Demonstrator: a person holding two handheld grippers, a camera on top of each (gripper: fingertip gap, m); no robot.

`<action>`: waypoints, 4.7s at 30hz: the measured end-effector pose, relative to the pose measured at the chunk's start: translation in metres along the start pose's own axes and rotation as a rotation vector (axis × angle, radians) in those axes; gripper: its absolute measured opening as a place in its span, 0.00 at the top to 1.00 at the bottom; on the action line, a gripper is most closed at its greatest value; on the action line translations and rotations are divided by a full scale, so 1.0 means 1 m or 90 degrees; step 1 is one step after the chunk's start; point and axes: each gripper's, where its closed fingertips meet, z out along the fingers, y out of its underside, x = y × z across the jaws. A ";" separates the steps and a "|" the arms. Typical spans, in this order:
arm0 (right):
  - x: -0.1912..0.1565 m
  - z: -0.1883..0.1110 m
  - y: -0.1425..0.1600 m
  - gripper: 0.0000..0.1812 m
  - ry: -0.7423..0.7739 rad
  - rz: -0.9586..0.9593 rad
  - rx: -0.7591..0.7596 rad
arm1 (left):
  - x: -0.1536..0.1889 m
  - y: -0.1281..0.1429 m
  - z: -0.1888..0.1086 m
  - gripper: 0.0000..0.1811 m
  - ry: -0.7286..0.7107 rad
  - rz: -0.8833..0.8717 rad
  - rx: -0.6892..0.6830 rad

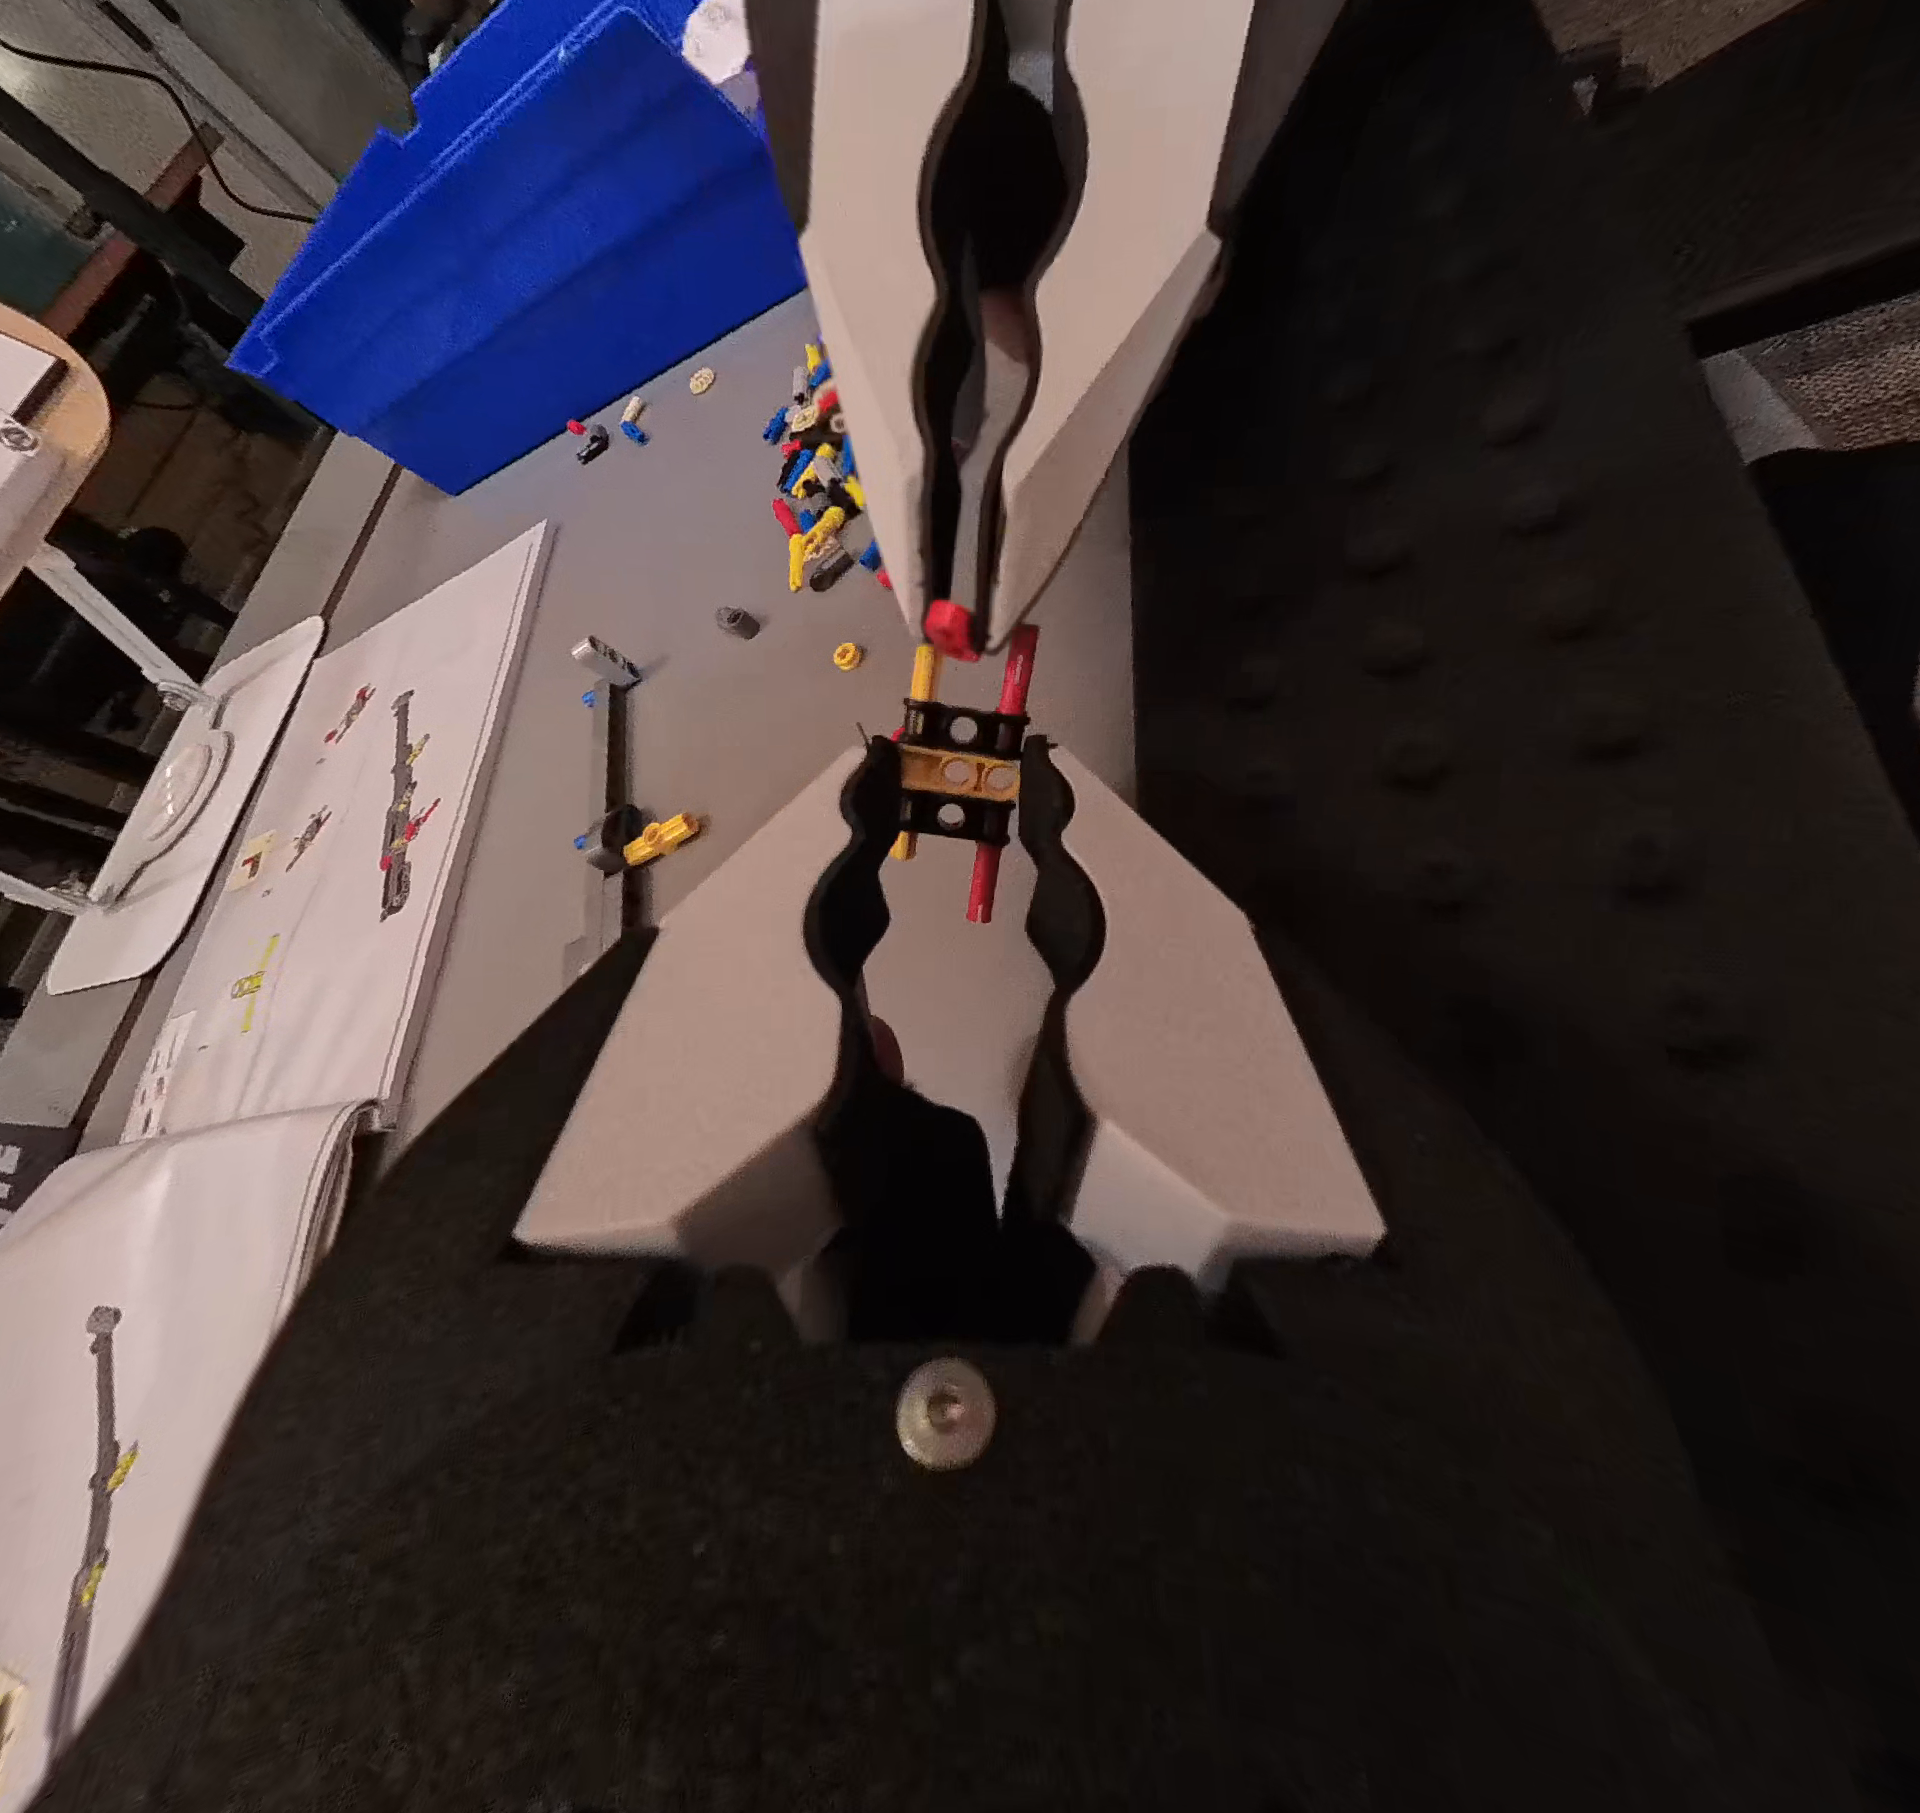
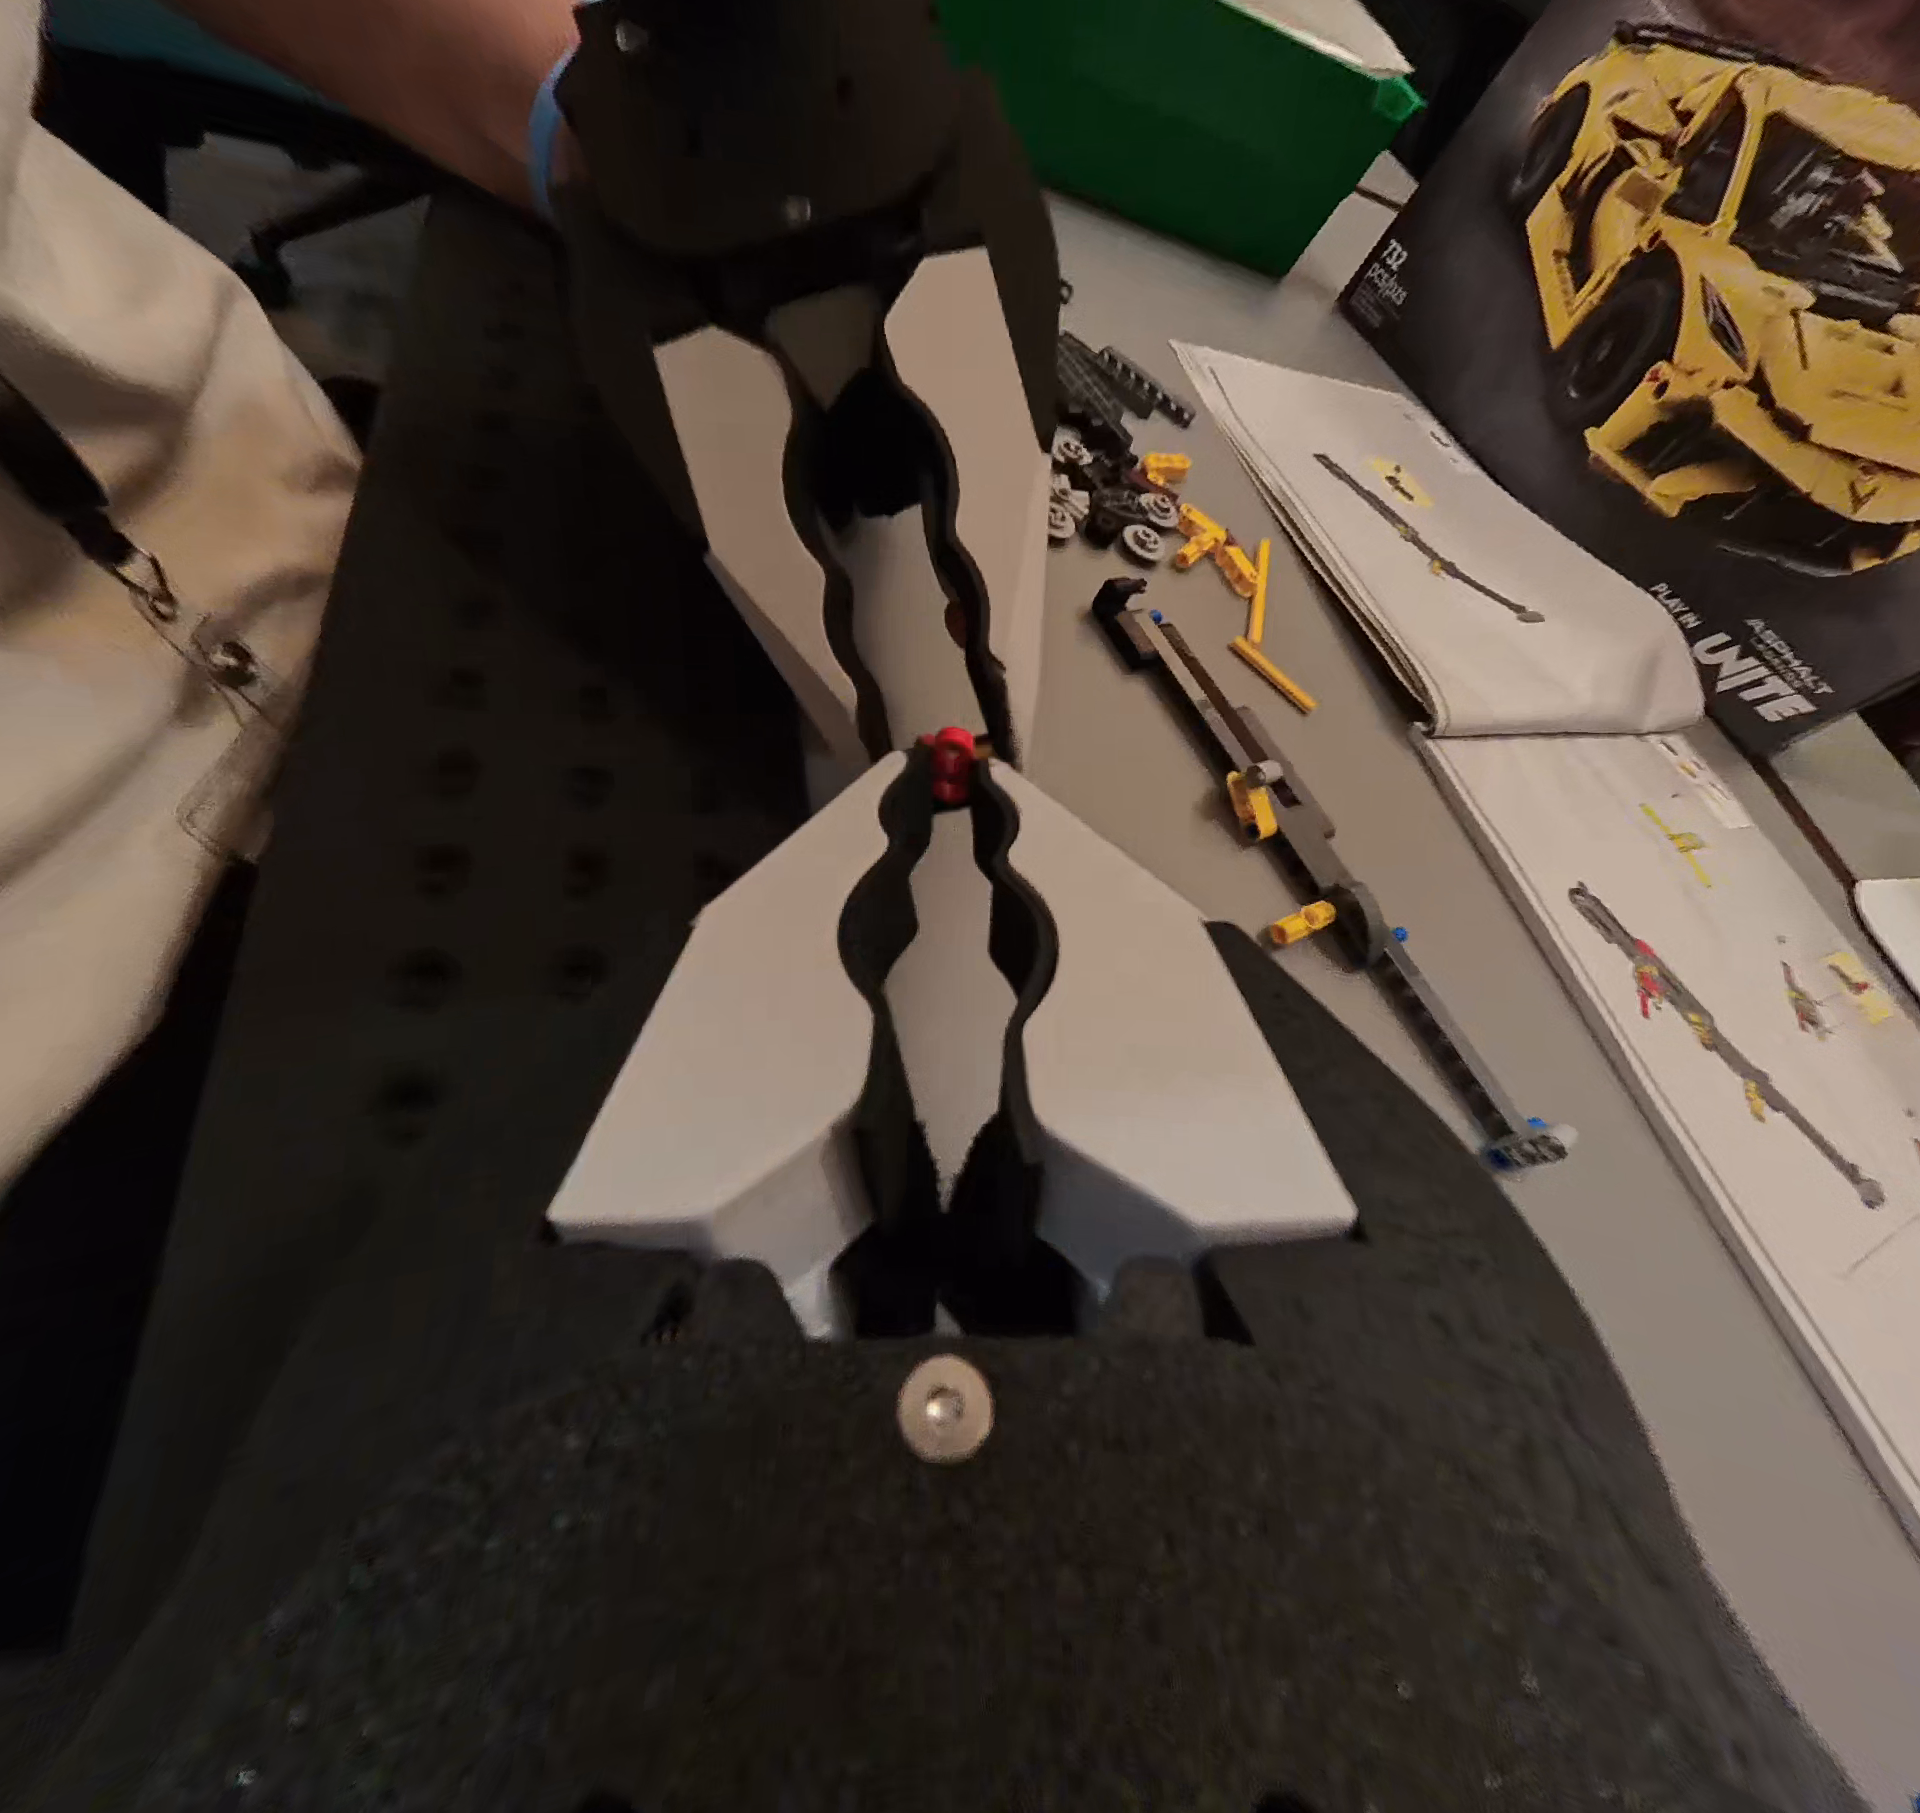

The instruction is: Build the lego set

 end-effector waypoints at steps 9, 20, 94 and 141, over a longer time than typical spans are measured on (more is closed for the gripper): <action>0.005 -0.004 0.010 0.96 0.027 -0.011 -0.034 | 0.000 0.003 0.000 0.88 -0.004 0.004 -0.009; -0.002 0.000 0.013 0.96 0.000 -0.027 -0.045 | 0.008 0.004 0.002 0.88 0.013 0.038 -0.020; 0.005 0.008 -0.054 0.97 -0.134 0.188 0.224 | -0.002 -0.037 -0.032 0.89 0.162 -0.217 0.188; 0.007 0.003 -0.046 0.92 -0.130 0.190 0.201 | 0.002 -0.024 -0.019 0.88 0.078 -0.094 0.108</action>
